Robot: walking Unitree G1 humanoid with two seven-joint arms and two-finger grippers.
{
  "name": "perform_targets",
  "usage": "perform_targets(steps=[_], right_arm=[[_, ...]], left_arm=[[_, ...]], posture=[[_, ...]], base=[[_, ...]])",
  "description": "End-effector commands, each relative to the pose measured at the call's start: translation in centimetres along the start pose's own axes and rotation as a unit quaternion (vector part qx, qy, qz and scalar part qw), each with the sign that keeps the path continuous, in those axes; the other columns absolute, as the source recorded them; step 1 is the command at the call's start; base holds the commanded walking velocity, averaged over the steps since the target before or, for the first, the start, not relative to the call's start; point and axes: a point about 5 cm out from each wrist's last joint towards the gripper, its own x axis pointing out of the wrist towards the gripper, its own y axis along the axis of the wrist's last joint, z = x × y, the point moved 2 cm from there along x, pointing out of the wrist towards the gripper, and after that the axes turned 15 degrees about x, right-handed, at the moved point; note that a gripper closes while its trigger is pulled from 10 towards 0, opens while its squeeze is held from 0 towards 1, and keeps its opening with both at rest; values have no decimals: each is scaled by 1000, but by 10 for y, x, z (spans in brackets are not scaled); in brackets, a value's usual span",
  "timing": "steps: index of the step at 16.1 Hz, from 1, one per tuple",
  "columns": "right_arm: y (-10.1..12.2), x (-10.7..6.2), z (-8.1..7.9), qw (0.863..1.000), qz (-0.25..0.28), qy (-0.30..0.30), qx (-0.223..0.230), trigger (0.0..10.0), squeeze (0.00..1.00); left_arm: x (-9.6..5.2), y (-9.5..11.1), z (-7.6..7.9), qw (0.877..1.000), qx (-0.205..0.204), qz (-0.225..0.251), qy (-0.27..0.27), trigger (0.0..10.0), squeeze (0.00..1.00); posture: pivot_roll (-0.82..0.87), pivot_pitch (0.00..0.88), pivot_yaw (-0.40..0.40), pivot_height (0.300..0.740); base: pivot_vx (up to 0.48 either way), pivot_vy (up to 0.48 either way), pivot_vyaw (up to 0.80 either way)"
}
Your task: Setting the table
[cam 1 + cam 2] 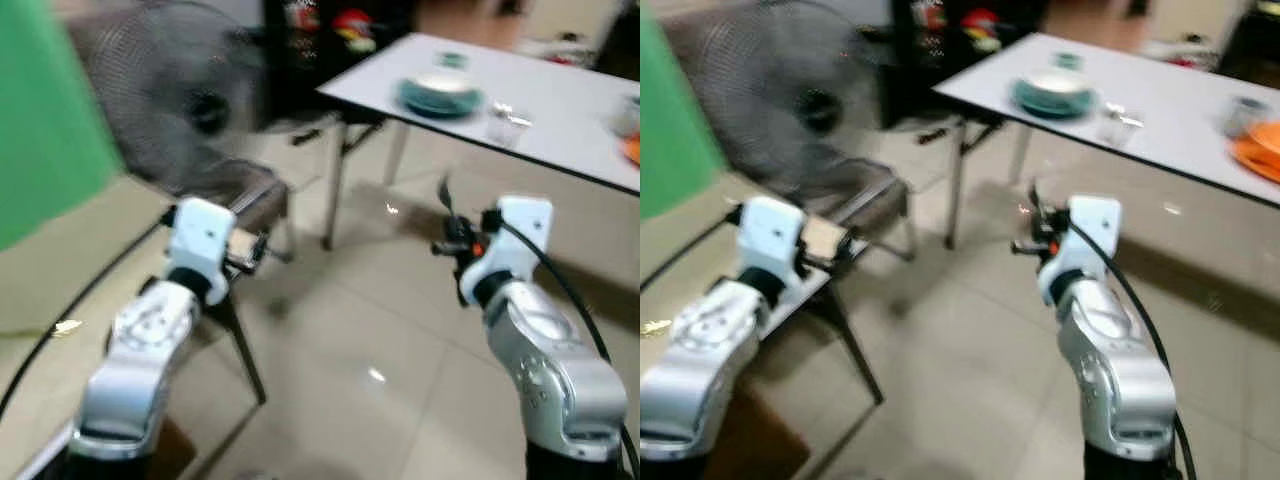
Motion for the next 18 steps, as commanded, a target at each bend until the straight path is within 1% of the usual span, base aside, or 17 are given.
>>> perform_targets(steps=[1,2,3,5,6,7,9,10,11,12,14,18], right_arm=[[3,-2,4,1000,5,-11,1,10000,0],[3,-2,4,1000,5,-11,0,10000,0],[3,-2,4,1000,5,-11,0,10000,0],[3,-1,4,1000,6,-10,0,10000,0],[3,-1,3,1000,6,-10,-4,10000,0],[3,-1,3,1000,8,-9,-11,10000,0],[7,-1,5,1000,20,-12,-20,10000,0],[11,0,6,998,28,-14,-51,10000,0],[15,2,3,994,39,3,-106,10000,0],[15,3,3,993,39,6,-110,10000,0],[11,2,5,996,28,0,-82,10000,0],[10,3,5,997,31,3,-72,10000,0]], left_arm=[[1,5,2,1000,8,11,-8,10000,0],[1,8,1,999,27,22,-5,10000,0],[0,8,1,999,27,21,-5,10000,0],[1,6,1,1000,22,14,-3,10000,0],[1,6,0,1000,8,13,6,10000,0],[1,6,-1,1000,2,12,14,10000,0],[2,6,-2,1000,6,13,18,10000,0],[3,8,-2,1000,3,20,22,10000,0],[5,9,-2,999,-10,23,25,10000,0],[5,10,-2,999,-10,23,25,10000,0],[5,11,-1,999,-11,26,22,10000,0],[3,8,0,999,-23,23,25,10000,0]], posture=[[136,0,11,740],[136,0,10,740],[136,0,10,740],[136,0,11,740],[133,0,11,740],[131,0,11,740],[128,0,10,740],[128,0,10,740],[122,0,14,740],[122,0,14,740],[123,0,11,740],[124,0,7,740]], base=[[0,480,-781],[0,0,-781],[0,-270,-781],[0,0,-781],[0,0,-781],[0,0,-781],[0,0,-238],[0,0,0],[0,0,0],[0,0,0],[259,0,0],[287,0,-788]])
